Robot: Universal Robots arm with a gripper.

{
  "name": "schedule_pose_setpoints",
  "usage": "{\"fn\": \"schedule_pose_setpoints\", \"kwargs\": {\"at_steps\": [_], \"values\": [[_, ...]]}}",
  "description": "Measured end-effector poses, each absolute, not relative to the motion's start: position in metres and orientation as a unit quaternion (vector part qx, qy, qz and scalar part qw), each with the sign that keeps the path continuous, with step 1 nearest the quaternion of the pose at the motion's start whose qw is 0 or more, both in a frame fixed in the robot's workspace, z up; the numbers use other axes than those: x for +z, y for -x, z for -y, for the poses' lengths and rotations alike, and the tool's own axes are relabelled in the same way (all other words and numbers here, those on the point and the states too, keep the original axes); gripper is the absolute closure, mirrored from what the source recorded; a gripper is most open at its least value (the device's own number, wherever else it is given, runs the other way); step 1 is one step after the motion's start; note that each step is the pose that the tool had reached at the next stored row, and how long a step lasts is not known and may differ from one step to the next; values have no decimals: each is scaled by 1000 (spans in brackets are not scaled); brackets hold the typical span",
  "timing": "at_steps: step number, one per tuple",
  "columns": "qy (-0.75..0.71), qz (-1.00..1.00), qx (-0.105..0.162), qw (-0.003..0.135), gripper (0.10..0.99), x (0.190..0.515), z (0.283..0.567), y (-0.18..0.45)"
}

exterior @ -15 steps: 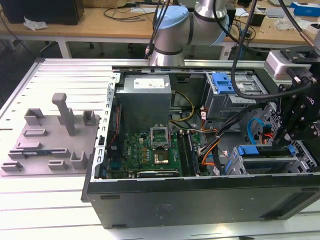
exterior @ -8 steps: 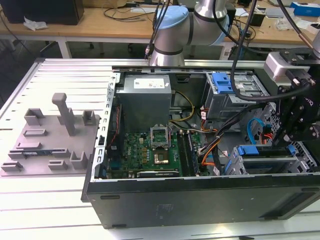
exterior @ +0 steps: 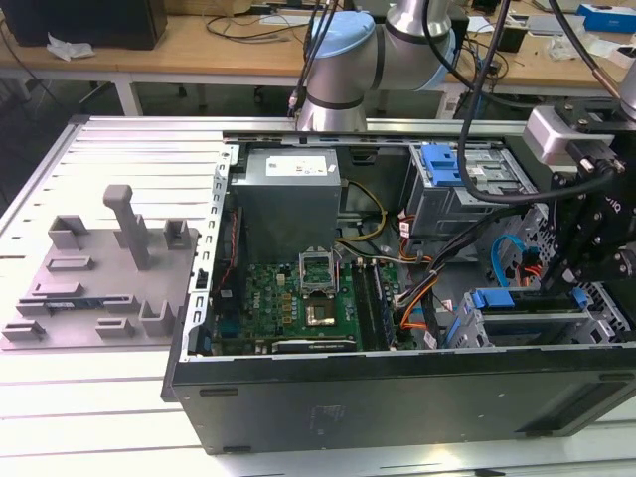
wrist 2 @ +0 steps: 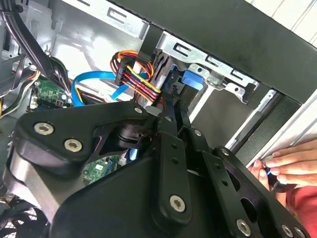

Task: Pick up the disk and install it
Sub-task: 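Insert the first disk wire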

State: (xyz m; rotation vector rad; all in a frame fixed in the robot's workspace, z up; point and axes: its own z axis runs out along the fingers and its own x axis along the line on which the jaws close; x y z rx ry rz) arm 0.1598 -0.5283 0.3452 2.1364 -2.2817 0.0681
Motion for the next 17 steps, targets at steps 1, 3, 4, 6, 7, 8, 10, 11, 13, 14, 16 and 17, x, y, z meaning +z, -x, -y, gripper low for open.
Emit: {"fn": "schedule_pose_setpoints", "kwargs": {"at_steps": [1, 3, 4, 6, 7, 8, 10, 11, 13, 14, 16, 17], "values": [[-683, 730, 22, 8, 918, 345, 528, -160], [-683, 730, 22, 8, 918, 344, 528, -160], [-683, 730, 22, 8, 918, 344, 528, -160], [-683, 730, 22, 8, 918, 344, 528, -160], [-683, 730, 22, 8, 918, 343, 528, -160], [-683, 730, 22, 8, 918, 343, 528, -160], [-683, 730, 22, 8, 918, 342, 528, -161], [-683, 730, 22, 7, 918, 341, 528, -161], [-683, 730, 22, 8, 918, 341, 528, -161], [-683, 730, 22, 8, 918, 340, 528, -161], [-683, 730, 22, 8, 918, 339, 528, -161], [-683, 730, 22, 8, 918, 339, 528, -161]]}}
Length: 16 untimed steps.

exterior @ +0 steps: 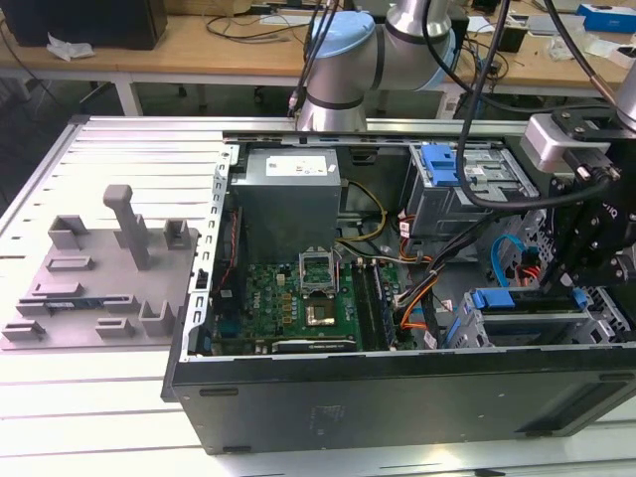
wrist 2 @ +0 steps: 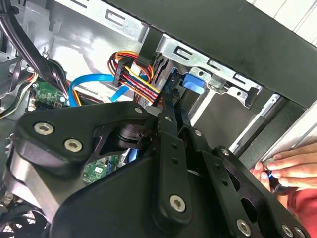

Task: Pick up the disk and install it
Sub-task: 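Insert the first disk wire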

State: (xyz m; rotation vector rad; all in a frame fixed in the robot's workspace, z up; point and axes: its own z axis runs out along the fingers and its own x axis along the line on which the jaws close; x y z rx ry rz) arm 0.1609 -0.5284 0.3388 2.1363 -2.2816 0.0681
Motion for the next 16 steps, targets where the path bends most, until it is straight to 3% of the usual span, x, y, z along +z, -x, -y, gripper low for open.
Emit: {"fn": "schedule_pose_setpoints", "kwargs": {"at_steps": [11, 12, 16], "values": [[-683, 730, 21, 7, 906, 334, 528, -161], [-683, 730, 22, 7, 780, 341, 528, -161], [-683, 730, 22, 7, 780, 367, 528, -161]]}}
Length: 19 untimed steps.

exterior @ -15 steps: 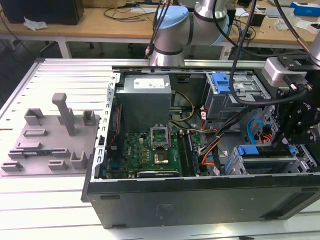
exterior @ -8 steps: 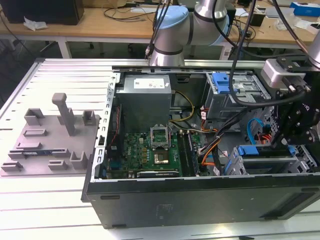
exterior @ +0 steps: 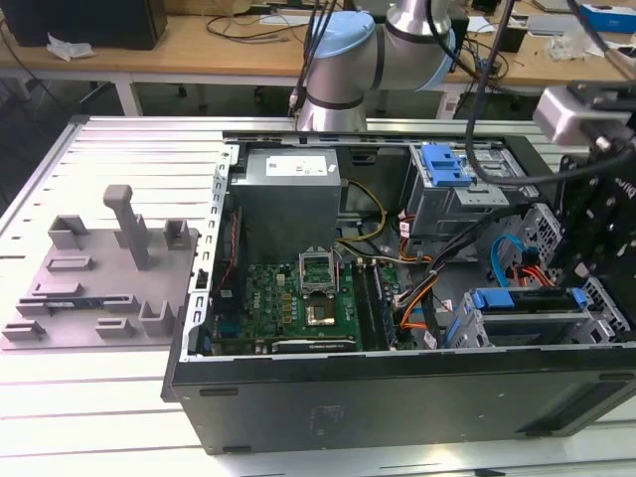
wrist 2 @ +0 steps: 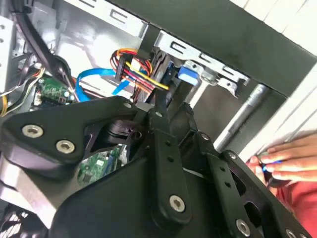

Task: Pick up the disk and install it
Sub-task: 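Insert the first disk wire, then insert the second disk wire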

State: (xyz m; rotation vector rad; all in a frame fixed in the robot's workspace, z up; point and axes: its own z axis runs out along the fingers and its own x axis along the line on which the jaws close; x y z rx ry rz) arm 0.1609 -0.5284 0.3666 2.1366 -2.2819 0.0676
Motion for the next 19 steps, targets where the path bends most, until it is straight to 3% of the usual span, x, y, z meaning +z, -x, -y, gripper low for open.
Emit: {"fn": "schedule_pose_setpoints", "kwargs": {"at_steps": [3, 19], "values": [[-683, 730, 22, 7, 780, 379, 528, -161], [-683, 730, 23, 8, 780, 379, 527, -161]]}}
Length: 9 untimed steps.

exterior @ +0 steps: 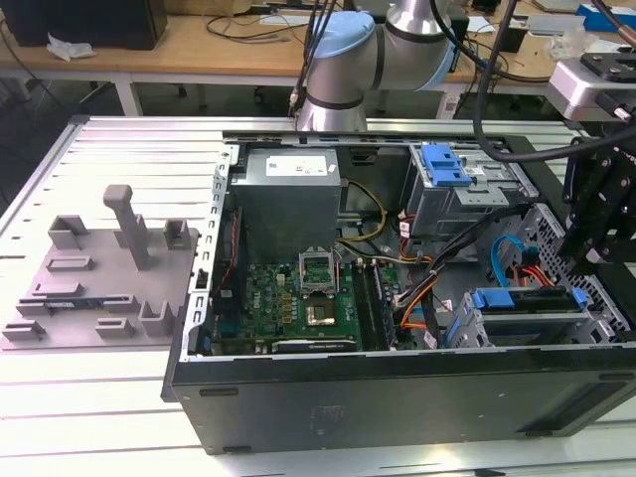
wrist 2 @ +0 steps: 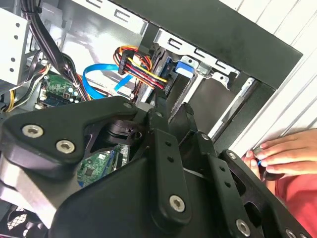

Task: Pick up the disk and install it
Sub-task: 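Insert the second disk wire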

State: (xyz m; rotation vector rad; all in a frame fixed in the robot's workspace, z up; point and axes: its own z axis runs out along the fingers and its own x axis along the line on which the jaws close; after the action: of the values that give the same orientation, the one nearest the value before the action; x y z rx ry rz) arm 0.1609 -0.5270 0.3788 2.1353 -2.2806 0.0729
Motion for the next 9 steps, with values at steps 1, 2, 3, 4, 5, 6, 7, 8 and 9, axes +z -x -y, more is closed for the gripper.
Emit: {"fn": "schedule_pose_setpoints", "kwargs": {"at_steps": [1, 2, 3, 4, 5, 6, 7, 8, 9], "values": [[-683, 730, 25, 10, 780, 379, 525, -161], [-683, 730, 28, 12, 780, 379, 521, -161], [-683, 729, 31, 15, 780, 379, 516, -161], [-683, 729, 35, 19, 780, 378, 510, -161], [-683, 729, 36, 20, 780, 378, 507, -160], [-683, 729, 37, 21, 780, 376, 502, -159], [-683, 729, 38, 22, 780, 374, 499, -153], [-683, 729, 40, 22, 780, 371, 498, -143], [-683, 729, 40, 22, 780, 369, 498, -139]]}}
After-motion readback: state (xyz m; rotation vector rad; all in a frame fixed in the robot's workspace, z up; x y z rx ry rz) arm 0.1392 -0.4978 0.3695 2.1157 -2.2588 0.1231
